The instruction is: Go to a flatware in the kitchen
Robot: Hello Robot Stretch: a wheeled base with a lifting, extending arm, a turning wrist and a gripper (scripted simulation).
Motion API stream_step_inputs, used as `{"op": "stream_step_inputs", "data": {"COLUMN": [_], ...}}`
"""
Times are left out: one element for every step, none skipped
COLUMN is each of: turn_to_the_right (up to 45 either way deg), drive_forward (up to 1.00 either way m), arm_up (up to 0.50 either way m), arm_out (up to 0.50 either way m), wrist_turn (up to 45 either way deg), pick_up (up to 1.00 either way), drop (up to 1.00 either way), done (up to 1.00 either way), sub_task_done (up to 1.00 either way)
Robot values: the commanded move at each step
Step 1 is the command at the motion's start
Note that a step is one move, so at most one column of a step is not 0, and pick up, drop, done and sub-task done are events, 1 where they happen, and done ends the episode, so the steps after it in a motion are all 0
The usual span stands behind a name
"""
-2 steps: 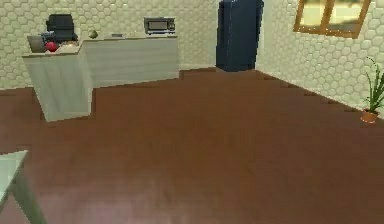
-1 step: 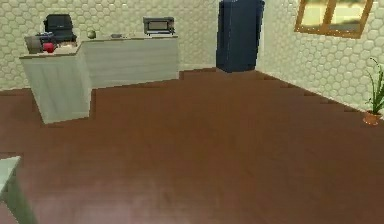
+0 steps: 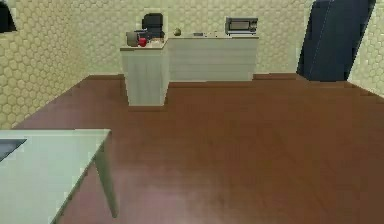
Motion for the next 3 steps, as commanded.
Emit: {"op": "stream_step_inputs", "data": {"turn_to_the_right": [0.0, -45.0, -9.0], "drive_forward": [0.25, 0.00, 0.00], "arm_up": [0.00, 0.00, 0.00], "arm_out": [0.00, 0.00, 0.00], "wrist_turn": [0.0, 0.0, 0.0], "pick_up": [0.00, 0.00, 0.00], "drop": [0.00, 0.00, 0.00], "done": [0.00, 0.00, 0.00], "sub_task_done": [0.00, 0.00, 0.00]}}
